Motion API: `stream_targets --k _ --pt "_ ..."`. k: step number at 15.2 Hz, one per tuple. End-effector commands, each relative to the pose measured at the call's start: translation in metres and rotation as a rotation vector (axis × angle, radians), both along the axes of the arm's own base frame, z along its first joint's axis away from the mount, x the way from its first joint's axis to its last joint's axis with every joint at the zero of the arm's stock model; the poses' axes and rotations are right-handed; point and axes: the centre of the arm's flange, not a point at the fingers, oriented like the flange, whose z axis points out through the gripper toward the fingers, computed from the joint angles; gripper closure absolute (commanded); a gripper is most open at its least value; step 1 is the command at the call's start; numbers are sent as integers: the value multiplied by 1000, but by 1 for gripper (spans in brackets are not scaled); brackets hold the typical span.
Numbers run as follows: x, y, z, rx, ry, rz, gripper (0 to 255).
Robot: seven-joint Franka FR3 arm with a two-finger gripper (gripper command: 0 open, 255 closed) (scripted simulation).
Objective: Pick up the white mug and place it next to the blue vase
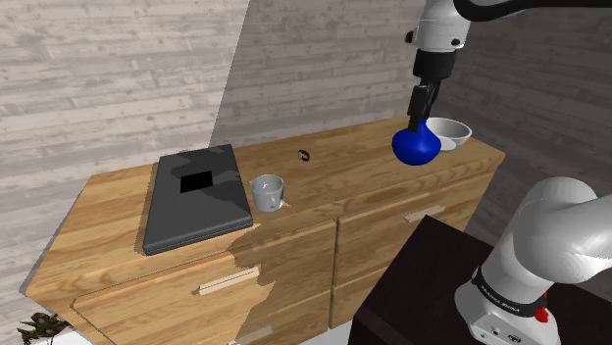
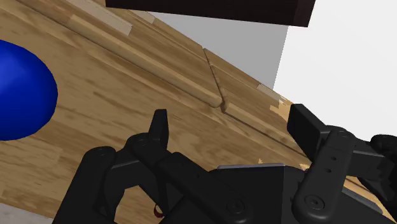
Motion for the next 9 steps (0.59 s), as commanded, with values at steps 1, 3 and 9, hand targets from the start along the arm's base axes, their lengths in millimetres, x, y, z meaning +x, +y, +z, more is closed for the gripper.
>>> stream_targets --k 1,3,9 --pt "0 0 0 0 0 0 0" --pt "19 8 -14 4 -6 5 0" --pt "77 34 -56 15 -26 18 0"
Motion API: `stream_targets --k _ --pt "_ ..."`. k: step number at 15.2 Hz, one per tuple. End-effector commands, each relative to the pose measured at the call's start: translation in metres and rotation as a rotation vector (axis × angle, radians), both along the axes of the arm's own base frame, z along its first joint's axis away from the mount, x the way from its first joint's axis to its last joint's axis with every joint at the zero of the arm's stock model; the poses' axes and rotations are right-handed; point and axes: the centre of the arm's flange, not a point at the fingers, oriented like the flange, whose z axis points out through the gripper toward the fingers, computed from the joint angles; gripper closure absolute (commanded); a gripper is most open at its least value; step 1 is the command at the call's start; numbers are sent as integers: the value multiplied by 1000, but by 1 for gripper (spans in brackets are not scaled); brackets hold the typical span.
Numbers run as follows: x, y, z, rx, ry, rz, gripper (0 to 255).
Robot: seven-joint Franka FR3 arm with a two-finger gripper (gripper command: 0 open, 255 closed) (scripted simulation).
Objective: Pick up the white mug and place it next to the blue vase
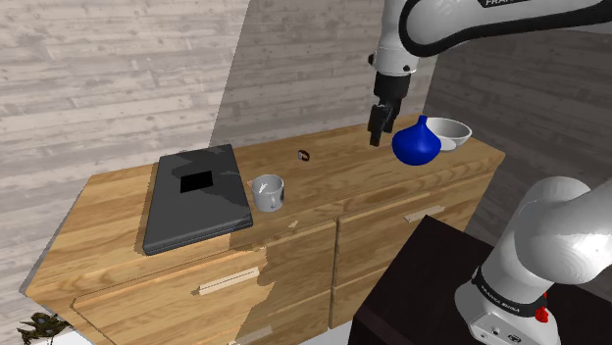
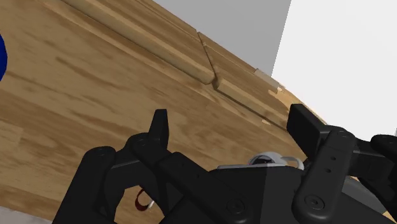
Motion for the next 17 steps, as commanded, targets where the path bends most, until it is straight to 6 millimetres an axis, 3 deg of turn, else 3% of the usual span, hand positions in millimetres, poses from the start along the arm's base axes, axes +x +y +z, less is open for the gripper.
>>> stream_targets --k 1,17 --pt "18 10 -14 4 -8 4 0" --pt "175 86 -119 35 -60 41 0"
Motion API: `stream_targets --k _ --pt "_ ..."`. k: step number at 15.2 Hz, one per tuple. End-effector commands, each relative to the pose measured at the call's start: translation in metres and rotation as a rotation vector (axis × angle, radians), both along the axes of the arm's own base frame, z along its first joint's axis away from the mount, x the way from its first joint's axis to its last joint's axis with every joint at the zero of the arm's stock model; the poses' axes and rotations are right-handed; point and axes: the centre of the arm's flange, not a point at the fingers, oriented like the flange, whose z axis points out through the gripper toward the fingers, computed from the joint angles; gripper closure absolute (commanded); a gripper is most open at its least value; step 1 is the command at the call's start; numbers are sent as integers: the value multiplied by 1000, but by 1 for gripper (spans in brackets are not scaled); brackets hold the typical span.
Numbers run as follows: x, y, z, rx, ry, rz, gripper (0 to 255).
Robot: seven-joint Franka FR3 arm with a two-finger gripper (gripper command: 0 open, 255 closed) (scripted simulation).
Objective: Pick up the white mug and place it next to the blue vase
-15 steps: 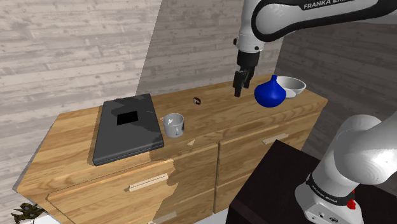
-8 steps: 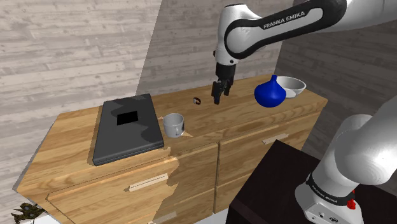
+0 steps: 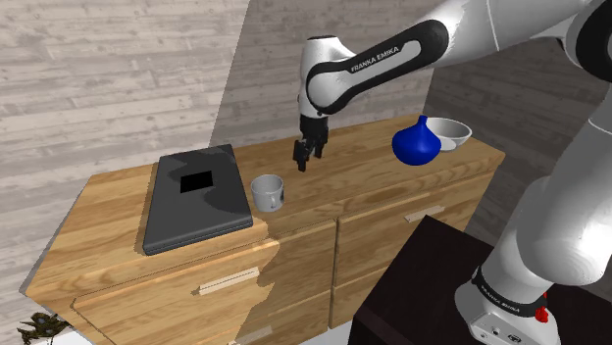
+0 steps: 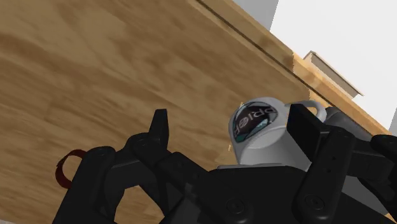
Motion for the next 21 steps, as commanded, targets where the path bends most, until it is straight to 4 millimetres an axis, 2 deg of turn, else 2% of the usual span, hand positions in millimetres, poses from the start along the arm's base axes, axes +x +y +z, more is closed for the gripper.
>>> stream_targets --k 1,9,16,21 --pt "20 10 -12 4 -7 5 0" --pt "96 50 -58 19 -32 22 0" --pt "99 53 -94 19 -32 22 0" --pt "99 53 -97 19 -32 22 0"
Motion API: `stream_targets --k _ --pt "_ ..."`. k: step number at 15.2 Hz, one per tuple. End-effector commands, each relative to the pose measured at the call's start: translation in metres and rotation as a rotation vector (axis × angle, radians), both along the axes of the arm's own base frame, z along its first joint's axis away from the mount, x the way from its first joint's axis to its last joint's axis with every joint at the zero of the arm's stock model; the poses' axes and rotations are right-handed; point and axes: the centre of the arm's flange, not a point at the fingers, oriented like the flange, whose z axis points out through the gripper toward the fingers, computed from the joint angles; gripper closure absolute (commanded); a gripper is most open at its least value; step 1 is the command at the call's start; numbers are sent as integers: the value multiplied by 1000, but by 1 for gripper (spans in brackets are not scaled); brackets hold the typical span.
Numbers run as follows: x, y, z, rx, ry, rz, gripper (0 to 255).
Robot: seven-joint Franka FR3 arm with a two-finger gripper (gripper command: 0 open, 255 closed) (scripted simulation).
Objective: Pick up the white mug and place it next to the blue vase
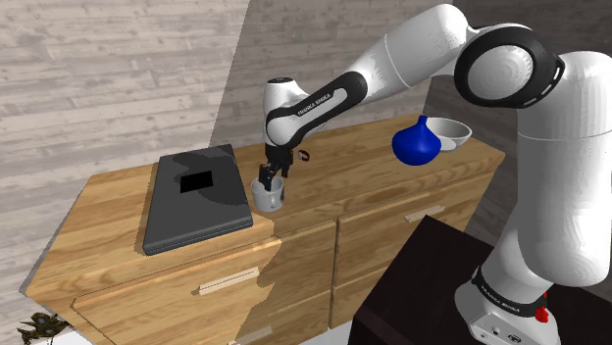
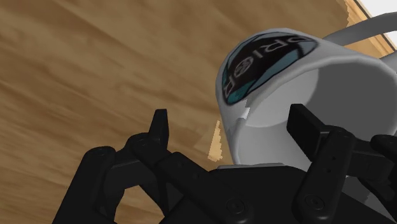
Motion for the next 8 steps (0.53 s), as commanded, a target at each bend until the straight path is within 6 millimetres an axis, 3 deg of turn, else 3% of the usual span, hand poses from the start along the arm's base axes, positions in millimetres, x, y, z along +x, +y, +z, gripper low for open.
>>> stream_targets --k 1,3,4,8 --pt "0 0 0 0 0 0 0" --pt "0 0 0 0 0 0 0" --pt "0 0 0 0 0 0 255" --pt "0 0 0 0 0 0 255"
